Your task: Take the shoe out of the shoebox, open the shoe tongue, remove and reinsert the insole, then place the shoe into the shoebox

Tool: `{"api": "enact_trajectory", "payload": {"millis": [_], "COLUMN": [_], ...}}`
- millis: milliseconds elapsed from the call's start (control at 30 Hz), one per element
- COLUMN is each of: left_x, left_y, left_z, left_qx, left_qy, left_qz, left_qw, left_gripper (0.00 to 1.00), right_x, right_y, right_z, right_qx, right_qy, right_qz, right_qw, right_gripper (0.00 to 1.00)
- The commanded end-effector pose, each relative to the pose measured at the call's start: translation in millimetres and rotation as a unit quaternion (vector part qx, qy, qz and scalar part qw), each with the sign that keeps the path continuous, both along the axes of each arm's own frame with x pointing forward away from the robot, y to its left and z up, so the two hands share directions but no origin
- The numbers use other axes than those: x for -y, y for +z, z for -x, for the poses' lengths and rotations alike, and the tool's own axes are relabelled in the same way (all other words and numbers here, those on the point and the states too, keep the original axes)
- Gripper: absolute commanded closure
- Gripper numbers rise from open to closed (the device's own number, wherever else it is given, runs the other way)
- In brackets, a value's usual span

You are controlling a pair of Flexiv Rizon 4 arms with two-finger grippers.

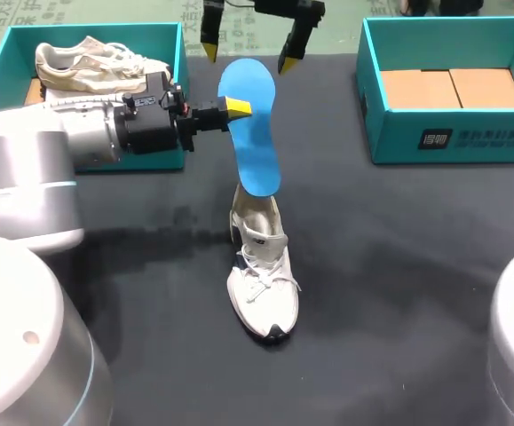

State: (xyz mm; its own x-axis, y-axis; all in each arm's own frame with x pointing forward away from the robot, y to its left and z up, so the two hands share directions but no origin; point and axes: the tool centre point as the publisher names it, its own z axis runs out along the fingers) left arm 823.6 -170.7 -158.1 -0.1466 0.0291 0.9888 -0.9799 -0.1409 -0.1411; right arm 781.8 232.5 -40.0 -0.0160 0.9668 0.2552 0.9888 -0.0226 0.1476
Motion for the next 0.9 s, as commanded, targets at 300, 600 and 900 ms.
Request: {"api": "enact_trajectory", "payload": {"millis": [300, 600, 900], "left_x": [0, 0, 0], "left_y": [0, 0, 0], "left_z": [0.3, 0.3, 0.3], "left_qx": [0.000, 0.000, 0.000], "left_qy": [0.000, 0.000, 0.000], "left_qz": [-0.001, -0.001, -0.001], "left_qw": [1.000, 1.000, 1.000], "left_gripper": [1.00, 1.00, 1.00], "right_x": [39, 51, 56], "right_y": [-17, -18, -32], "right_z": [1.9, -3.7, -7.2], "right_qx": [-0.005, -0.002, -0.019], "right_qy": [0.028, 0.014, 0.009], "right_qz": [-0.269, -0.339, -0.397], "right_qw": [0.963, 0.941, 0.917], "right_gripper": [0.00, 0.00, 0.00]}}
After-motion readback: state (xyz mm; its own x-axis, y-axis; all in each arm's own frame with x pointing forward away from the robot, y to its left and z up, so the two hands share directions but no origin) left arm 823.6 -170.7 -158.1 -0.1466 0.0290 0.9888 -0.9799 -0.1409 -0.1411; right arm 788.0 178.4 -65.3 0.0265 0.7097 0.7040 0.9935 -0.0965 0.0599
